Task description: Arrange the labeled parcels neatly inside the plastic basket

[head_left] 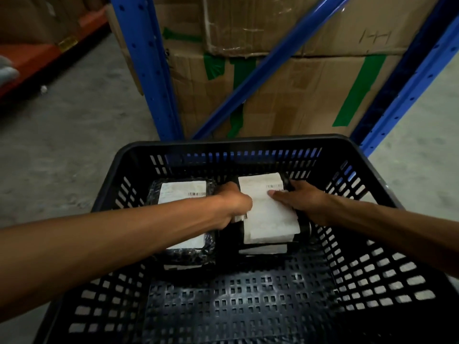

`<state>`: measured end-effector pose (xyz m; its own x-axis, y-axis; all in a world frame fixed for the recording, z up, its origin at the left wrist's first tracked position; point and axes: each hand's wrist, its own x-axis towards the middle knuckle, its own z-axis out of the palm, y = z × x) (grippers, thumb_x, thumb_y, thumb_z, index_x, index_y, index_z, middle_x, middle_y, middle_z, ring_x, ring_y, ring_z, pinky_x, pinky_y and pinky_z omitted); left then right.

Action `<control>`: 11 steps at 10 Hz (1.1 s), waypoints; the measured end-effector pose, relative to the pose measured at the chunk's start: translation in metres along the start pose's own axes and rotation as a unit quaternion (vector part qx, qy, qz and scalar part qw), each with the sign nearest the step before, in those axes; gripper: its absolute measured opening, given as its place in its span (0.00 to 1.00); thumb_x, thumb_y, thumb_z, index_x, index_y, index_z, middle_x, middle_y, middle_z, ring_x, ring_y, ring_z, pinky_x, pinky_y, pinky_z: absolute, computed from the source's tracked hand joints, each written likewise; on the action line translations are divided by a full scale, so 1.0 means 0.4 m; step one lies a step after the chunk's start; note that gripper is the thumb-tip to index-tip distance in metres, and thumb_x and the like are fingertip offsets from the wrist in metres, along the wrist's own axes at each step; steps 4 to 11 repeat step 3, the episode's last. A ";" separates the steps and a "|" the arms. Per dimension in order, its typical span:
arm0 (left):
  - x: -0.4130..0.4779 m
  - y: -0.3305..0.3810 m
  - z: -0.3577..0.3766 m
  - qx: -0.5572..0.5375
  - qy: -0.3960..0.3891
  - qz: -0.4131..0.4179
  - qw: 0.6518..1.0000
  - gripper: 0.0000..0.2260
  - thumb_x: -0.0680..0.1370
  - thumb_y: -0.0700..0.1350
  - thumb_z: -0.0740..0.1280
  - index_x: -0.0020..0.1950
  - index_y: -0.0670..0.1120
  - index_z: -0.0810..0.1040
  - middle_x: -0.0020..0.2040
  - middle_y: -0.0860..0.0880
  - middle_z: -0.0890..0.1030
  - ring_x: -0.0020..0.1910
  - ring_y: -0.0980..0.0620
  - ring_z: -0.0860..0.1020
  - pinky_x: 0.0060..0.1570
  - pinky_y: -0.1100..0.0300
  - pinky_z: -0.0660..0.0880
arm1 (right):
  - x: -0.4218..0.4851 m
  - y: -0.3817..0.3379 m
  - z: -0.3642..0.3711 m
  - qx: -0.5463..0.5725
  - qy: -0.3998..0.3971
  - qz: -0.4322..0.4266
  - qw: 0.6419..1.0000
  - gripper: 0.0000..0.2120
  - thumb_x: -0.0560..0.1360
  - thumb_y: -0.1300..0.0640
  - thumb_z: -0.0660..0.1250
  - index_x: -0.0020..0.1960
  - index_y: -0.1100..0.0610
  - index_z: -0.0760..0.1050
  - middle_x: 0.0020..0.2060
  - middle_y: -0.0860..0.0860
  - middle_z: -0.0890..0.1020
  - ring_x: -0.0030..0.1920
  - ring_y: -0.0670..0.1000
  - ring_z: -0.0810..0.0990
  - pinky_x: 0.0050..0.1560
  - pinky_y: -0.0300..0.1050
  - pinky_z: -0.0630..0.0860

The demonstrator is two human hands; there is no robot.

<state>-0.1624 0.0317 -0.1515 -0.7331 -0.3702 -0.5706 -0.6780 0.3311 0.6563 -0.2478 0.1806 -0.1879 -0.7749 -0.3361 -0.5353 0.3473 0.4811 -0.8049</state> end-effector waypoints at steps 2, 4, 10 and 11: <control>-0.027 0.010 -0.037 -0.053 -0.029 0.019 0.998 0.18 0.77 0.42 0.66 0.65 0.43 0.68 0.55 0.47 0.75 0.53 0.48 0.74 0.50 0.56 0.73 | -0.030 -0.045 -0.010 -0.074 0.052 -0.040 0.995 0.16 0.76 0.55 0.72 0.62 0.58 0.78 0.49 0.49 0.84 0.43 0.46 0.83 0.37 0.33 0.79; -0.117 -0.037 -0.061 0.056 0.000 0.179 0.982 0.27 0.75 0.49 0.65 0.74 0.52 0.66 0.60 0.55 0.78 0.58 0.55 0.77 0.52 0.66 0.71 | -0.120 -0.141 -0.059 -0.057 0.148 -0.209 0.965 0.26 0.77 0.53 0.70 0.73 0.54 0.70 0.67 0.49 0.78 0.58 0.43 0.77 0.52 0.33 0.73; -0.117 -0.037 -0.061 0.056 0.000 0.179 0.982 0.27 0.75 0.49 0.65 0.74 0.52 0.66 0.60 0.55 0.78 0.58 0.55 0.77 0.52 0.66 0.71 | -0.120 -0.141 -0.059 -0.057 0.148 -0.209 0.965 0.26 0.77 0.53 0.70 0.73 0.54 0.70 0.67 0.49 0.78 0.58 0.43 0.77 0.52 0.33 0.73; -0.117 -0.037 -0.061 0.056 0.000 0.179 0.982 0.27 0.75 0.49 0.65 0.74 0.52 0.66 0.60 0.55 0.78 0.58 0.55 0.77 0.52 0.66 0.71 | -0.120 -0.141 -0.059 -0.057 0.148 -0.209 0.965 0.26 0.77 0.53 0.70 0.73 0.54 0.70 0.67 0.49 0.78 0.58 0.43 0.77 0.52 0.33 0.73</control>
